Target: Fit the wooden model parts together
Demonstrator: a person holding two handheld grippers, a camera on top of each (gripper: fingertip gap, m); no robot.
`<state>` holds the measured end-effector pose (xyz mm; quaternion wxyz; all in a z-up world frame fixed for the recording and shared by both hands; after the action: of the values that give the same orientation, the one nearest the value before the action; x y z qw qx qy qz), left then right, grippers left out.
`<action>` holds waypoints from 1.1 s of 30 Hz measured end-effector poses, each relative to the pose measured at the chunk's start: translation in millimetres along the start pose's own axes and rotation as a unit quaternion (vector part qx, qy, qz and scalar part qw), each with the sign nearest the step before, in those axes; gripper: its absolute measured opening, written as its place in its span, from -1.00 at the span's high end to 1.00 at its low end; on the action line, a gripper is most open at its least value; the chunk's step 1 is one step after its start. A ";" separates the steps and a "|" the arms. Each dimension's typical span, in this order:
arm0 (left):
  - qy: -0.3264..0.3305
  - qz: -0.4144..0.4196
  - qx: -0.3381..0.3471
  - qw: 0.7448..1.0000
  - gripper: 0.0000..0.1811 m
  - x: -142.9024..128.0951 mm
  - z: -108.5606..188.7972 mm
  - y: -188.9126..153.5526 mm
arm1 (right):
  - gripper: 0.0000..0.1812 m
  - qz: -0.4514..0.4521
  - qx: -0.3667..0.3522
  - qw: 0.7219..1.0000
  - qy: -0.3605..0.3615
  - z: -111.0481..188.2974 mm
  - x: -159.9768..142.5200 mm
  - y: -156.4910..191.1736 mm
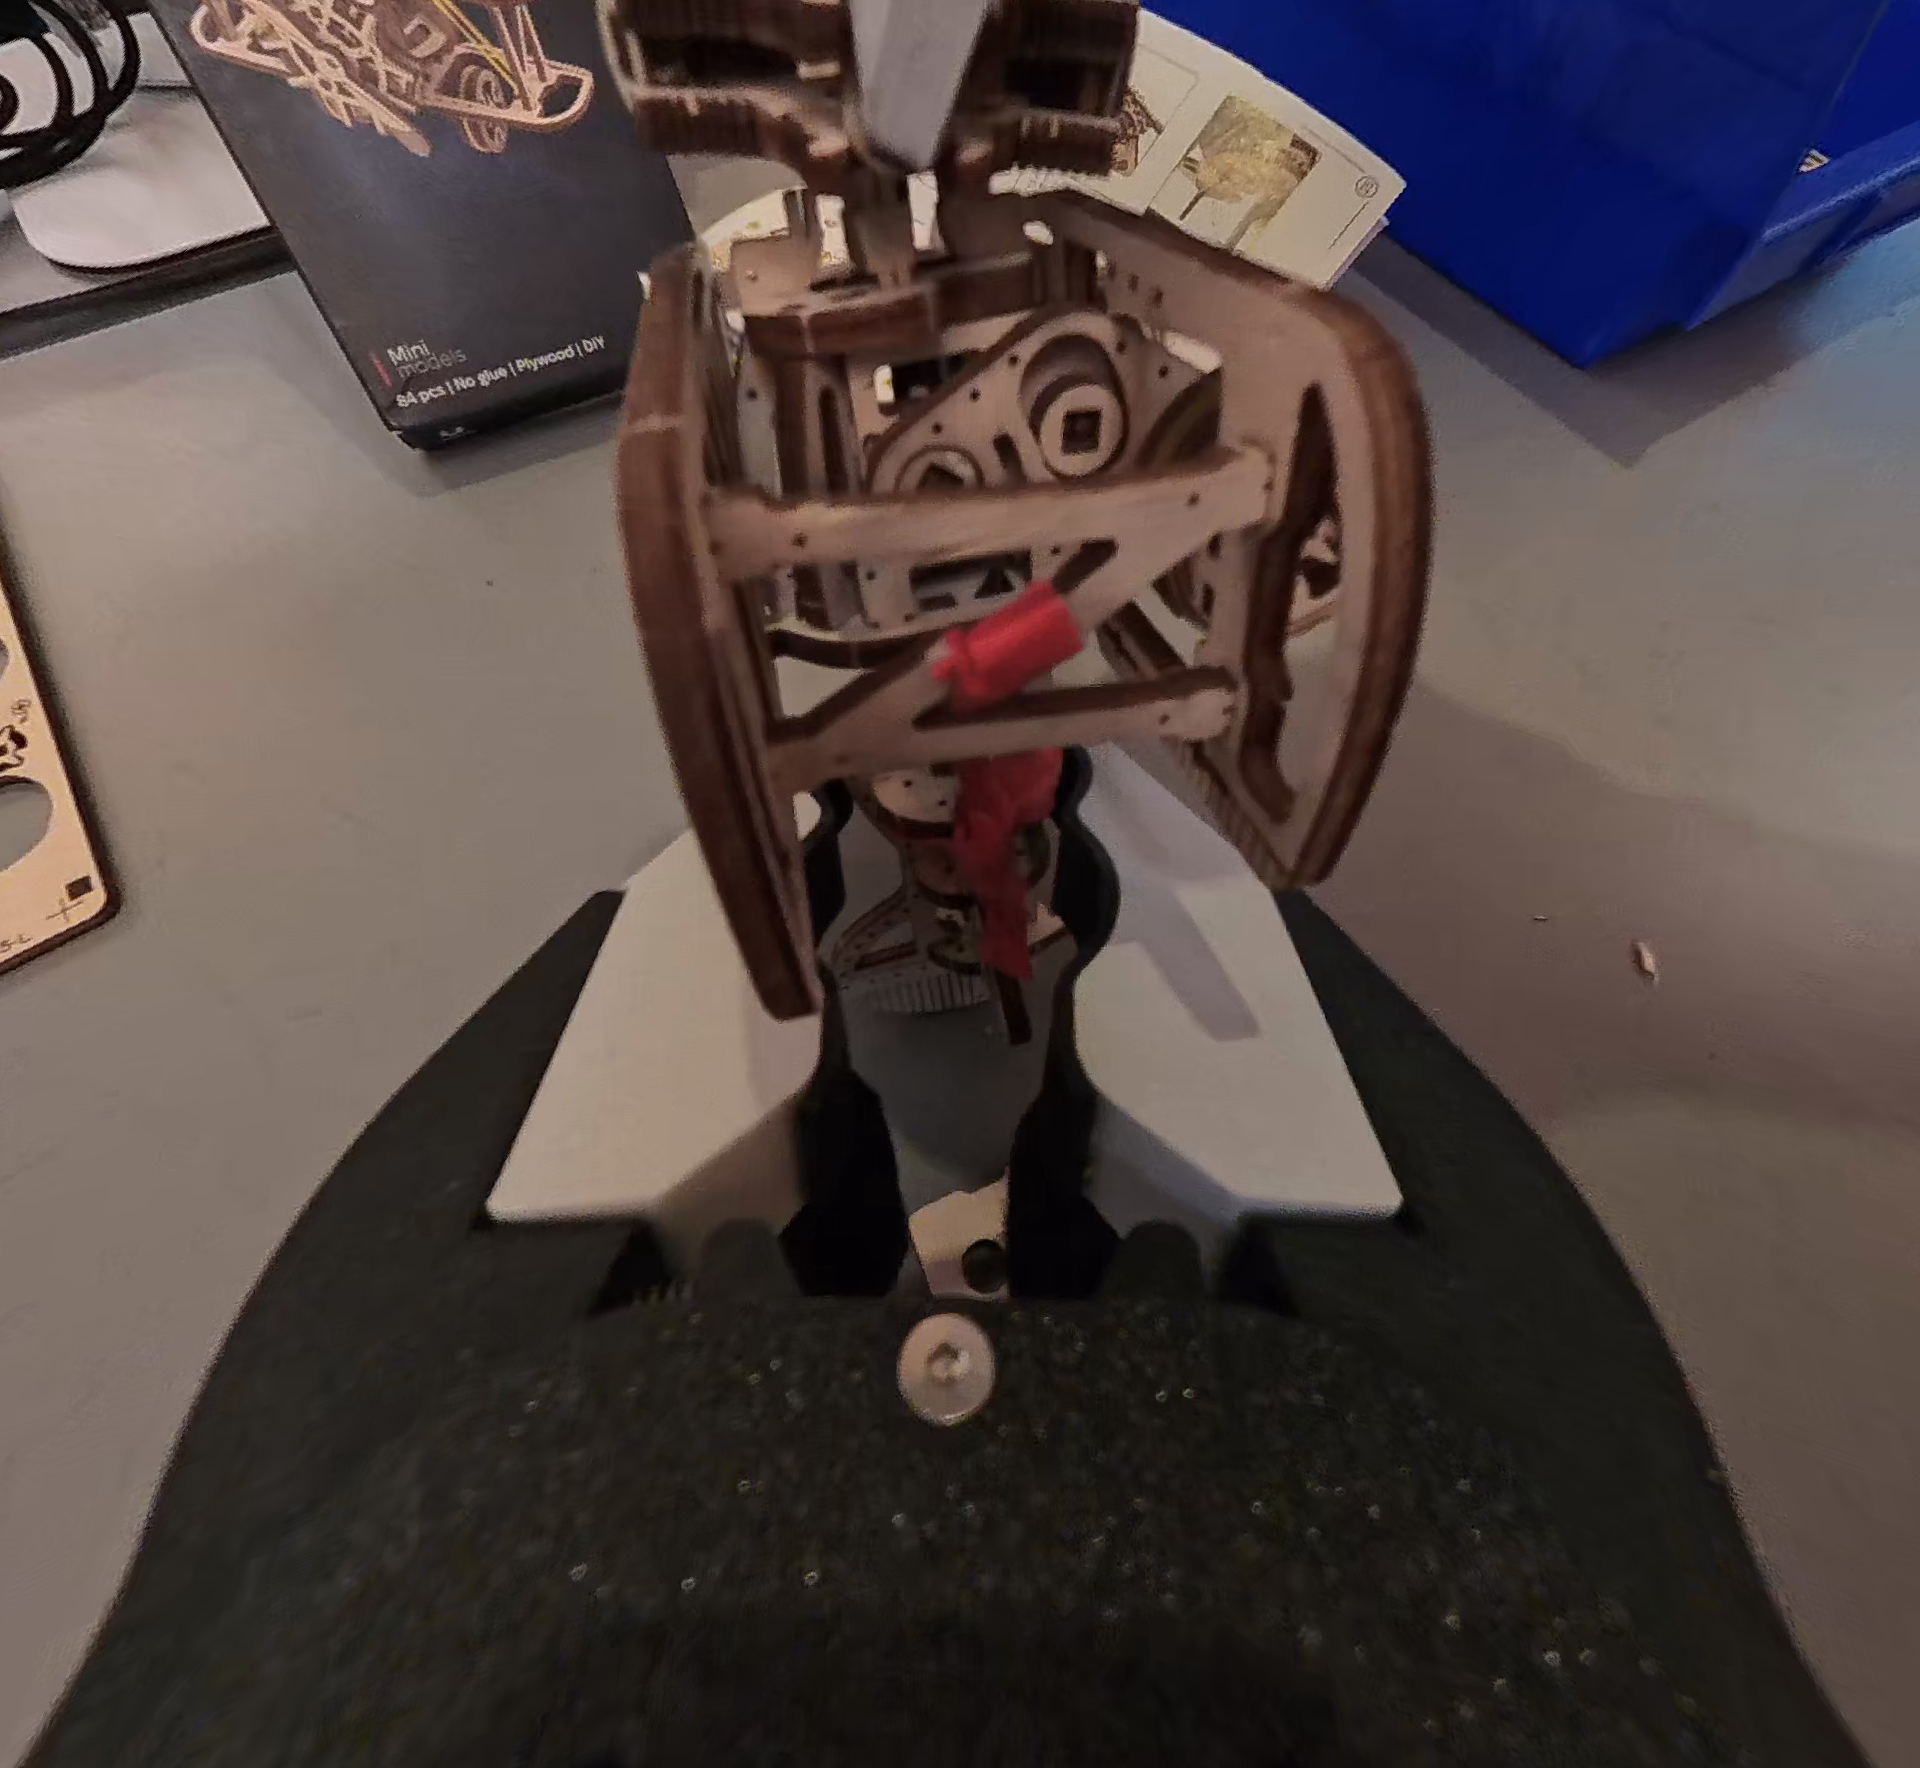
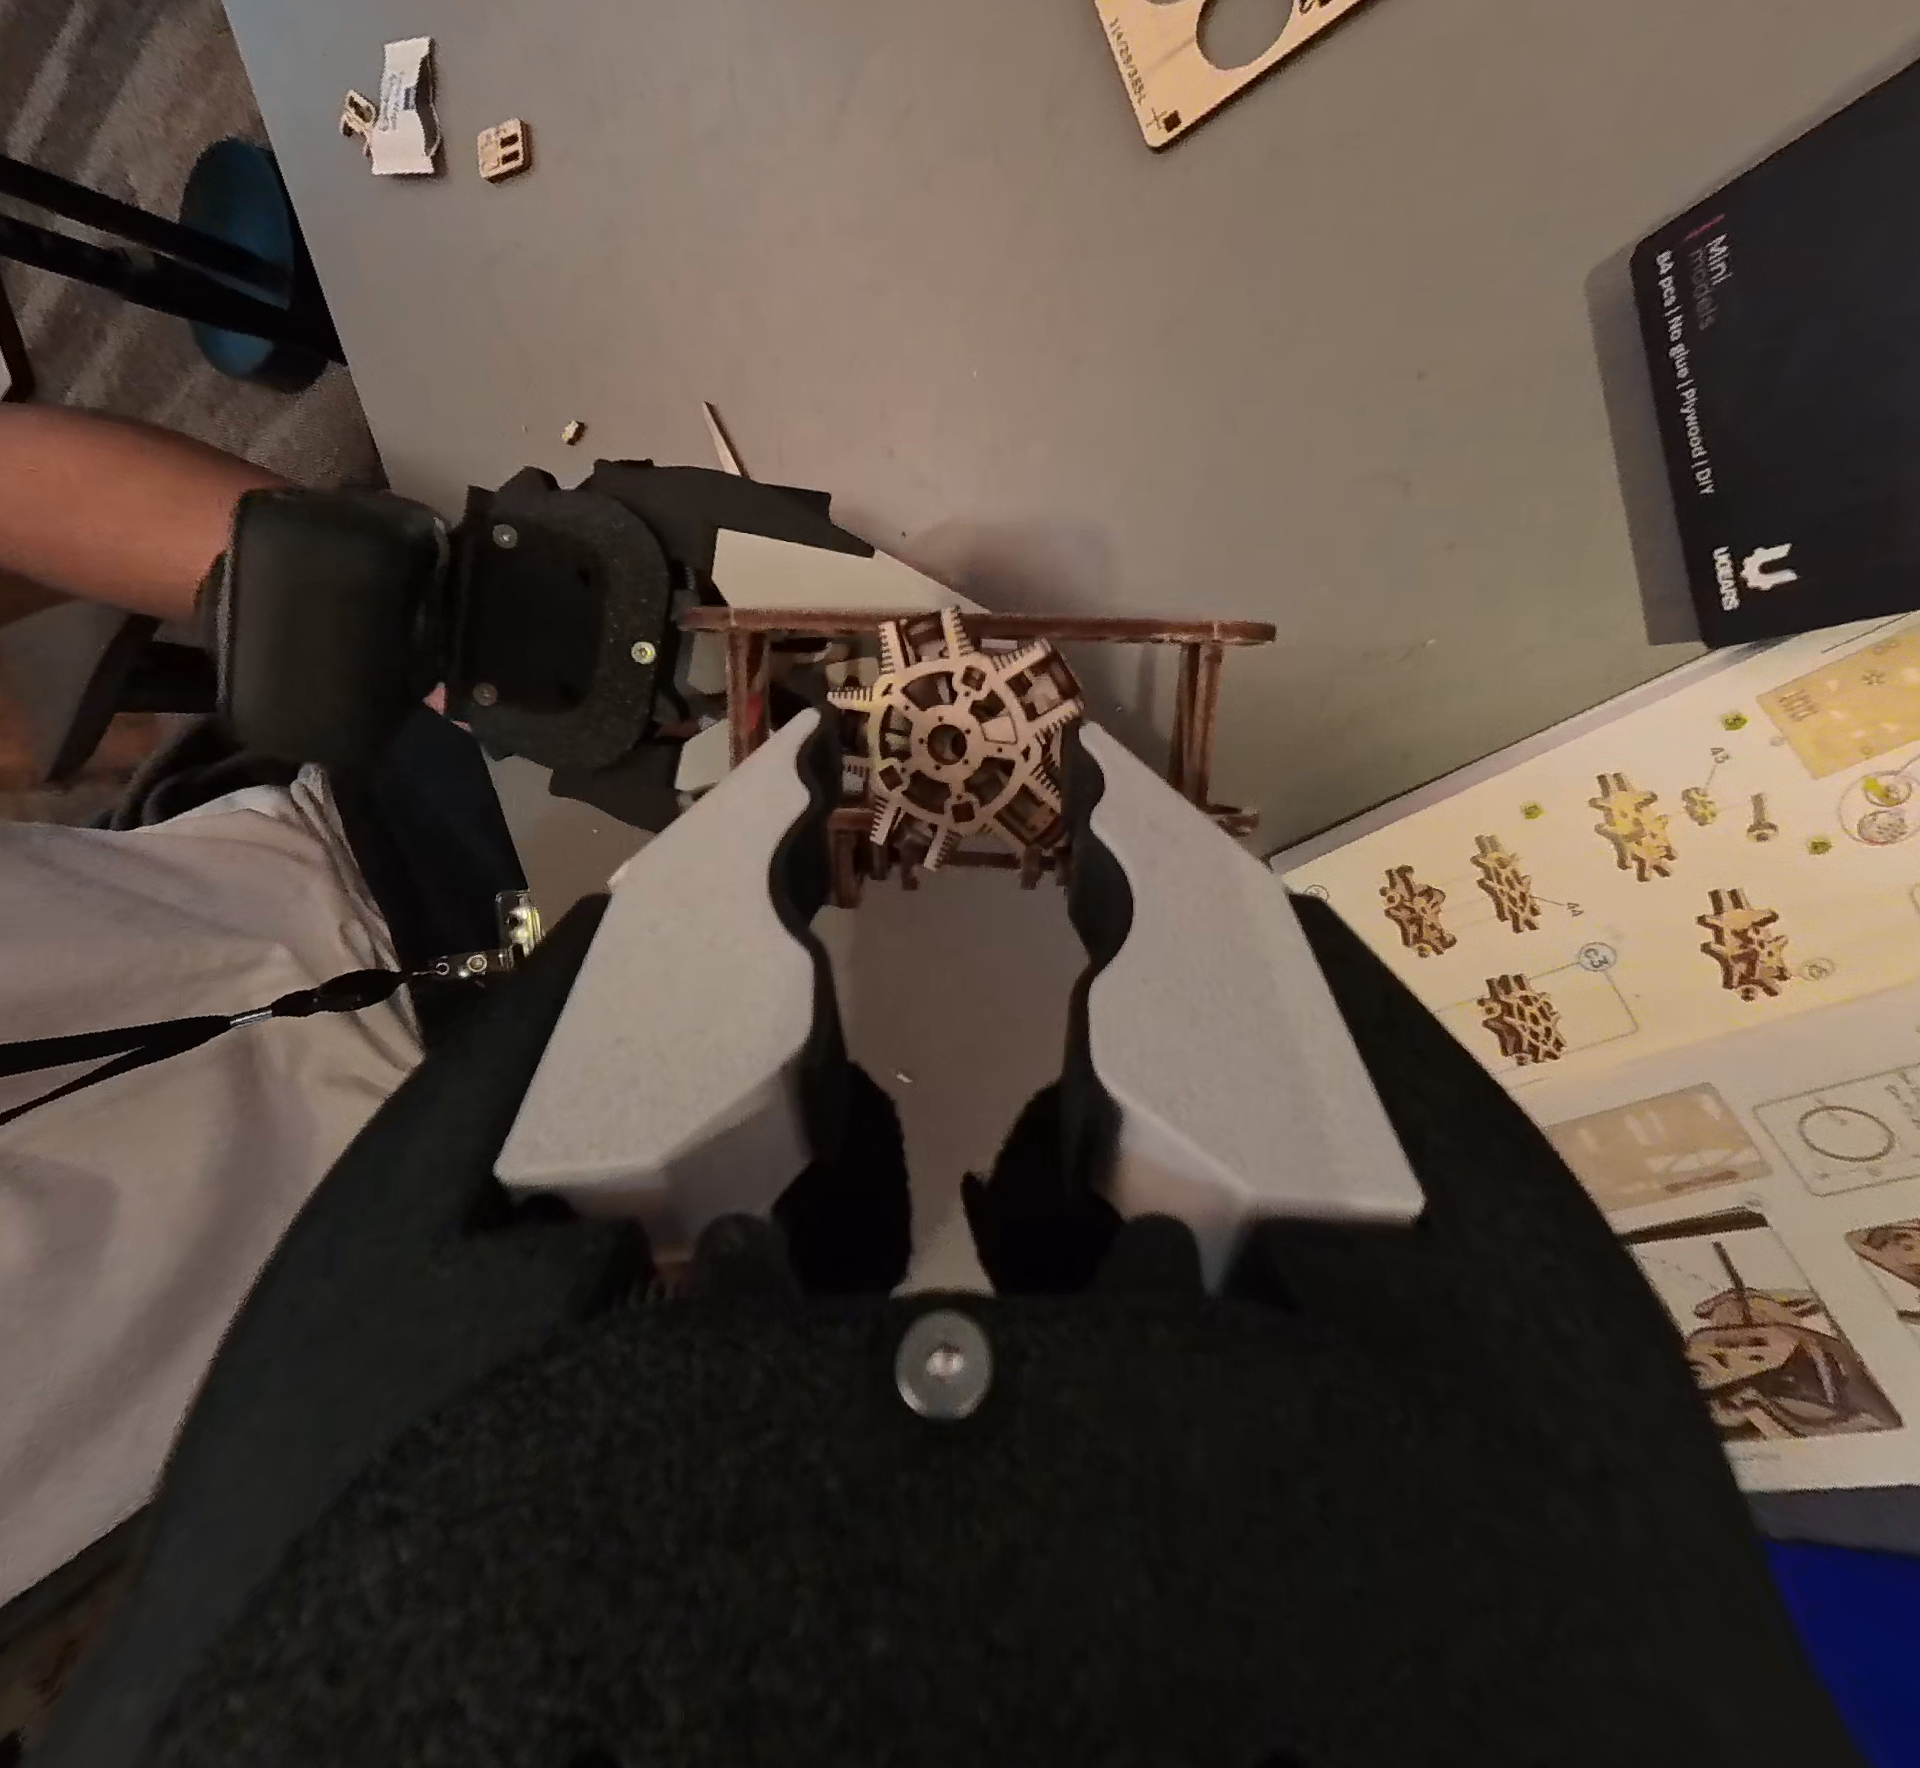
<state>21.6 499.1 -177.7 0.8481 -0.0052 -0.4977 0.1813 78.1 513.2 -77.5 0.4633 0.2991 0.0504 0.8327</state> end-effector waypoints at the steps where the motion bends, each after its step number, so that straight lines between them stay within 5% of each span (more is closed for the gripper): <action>1: 0.000 -0.003 0.002 1.000 0.63 0.0 -0.2 -0.5 | 0.55 -0.002 0.000 1.000 -0.003 0.6 -1.2 0.2; 13: -0.007 -0.113 -0.070 0.991 0.63 18.0 -1.2 -4.0 | 0.55 -0.013 -0.052 0.995 -0.084 23.3 -12.6 8.2; 20: -0.009 -0.089 -0.143 0.986 0.64 18.9 -12.6 -2.6 | 0.53 -0.003 -0.097 0.994 -0.042 23.9 -4.2 4.3; 33: -0.031 -0.124 -0.129 0.983 0.64 24.7 -15.1 8.8 | 0.45 -0.022 -0.117 0.992 -0.042 44.0 2.8 4.1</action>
<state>42.5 517.6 -166.2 0.8406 -0.0476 -0.5395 0.0087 97.9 504.6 -38.9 0.5149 0.2762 -0.0604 0.8093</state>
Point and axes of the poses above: each gripper's, where its closed fingertips meet, z back along the fingers, x out of its top, y = z × x across the jaws, the point moved 4 cm from there along z, back along the fingers, and after that the axes turned 10 degrees about z, right-handed, at the moved point
